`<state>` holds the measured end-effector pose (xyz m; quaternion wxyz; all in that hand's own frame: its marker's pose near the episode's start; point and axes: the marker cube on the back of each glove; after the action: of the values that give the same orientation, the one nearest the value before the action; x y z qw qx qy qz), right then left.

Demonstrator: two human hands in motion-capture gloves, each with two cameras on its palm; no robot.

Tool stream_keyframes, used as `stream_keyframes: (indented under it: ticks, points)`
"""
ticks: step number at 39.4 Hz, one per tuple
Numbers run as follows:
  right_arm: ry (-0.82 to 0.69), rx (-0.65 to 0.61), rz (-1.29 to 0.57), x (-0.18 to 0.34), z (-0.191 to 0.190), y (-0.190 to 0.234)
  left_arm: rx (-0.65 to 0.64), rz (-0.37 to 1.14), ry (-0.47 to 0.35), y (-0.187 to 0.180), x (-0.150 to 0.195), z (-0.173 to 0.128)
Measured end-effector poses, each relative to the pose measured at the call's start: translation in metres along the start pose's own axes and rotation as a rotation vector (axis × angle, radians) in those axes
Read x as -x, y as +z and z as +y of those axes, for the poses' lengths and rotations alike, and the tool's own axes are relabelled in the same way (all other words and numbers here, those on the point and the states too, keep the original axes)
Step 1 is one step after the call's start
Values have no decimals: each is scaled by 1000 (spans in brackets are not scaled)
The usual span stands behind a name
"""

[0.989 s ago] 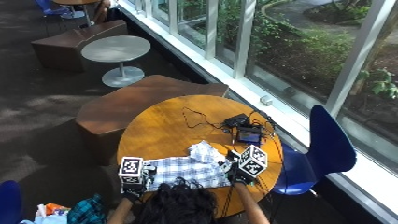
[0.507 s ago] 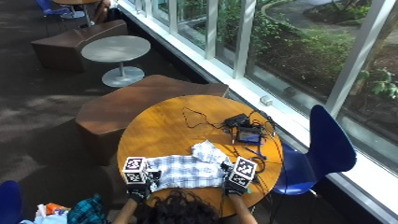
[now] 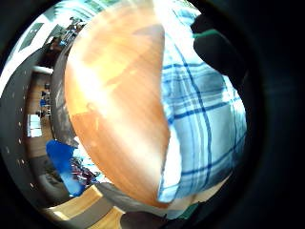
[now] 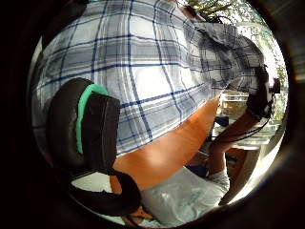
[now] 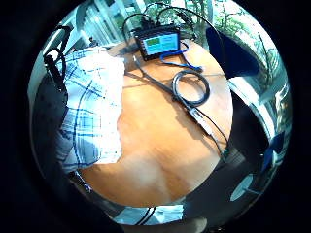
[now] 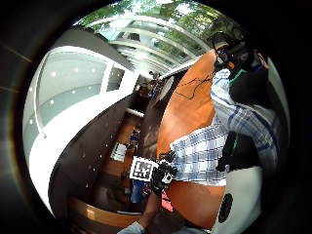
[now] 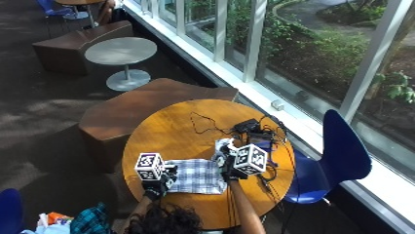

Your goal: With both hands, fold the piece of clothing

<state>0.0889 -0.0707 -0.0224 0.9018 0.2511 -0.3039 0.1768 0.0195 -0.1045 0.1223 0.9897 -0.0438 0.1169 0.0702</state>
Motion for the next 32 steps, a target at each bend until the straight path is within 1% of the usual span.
stream_keyframes:
  ticks: [3,6,8,11,12,13,16,17,18,20,23,25,29,32]
  points:
    - [-95,44,13,49,15,6,-71,45,-34,-21,12,13]
    - [-223,97,43,124,50,-8,-125,57,-69,-42,29,32]
    - [-308,140,91,169,72,-7,-161,51,-99,-53,42,44]
    - [-370,185,156,191,85,12,-211,24,-150,-63,61,60]
    - [-385,206,183,192,87,28,-228,15,-169,-66,66,66]
    - [-403,238,224,191,89,54,-246,8,-188,-68,72,71]
    - [-473,367,403,182,100,162,-291,3,-247,-74,89,88]
    - [-493,395,459,181,105,189,-298,8,-261,-75,94,92]
    - [-510,410,505,180,110,207,-301,13,-272,-76,97,96]
    - [-542,416,569,180,119,226,-302,16,-289,-76,104,100]
    - [-595,419,566,180,128,233,-305,26,-310,-74,110,101]
    - [-638,446,478,180,131,226,-310,42,-317,-72,110,100]
    - [-698,516,211,172,130,193,-332,59,-299,-77,101,98]
    - [-672,509,129,154,117,160,-340,47,-274,-82,90,97]
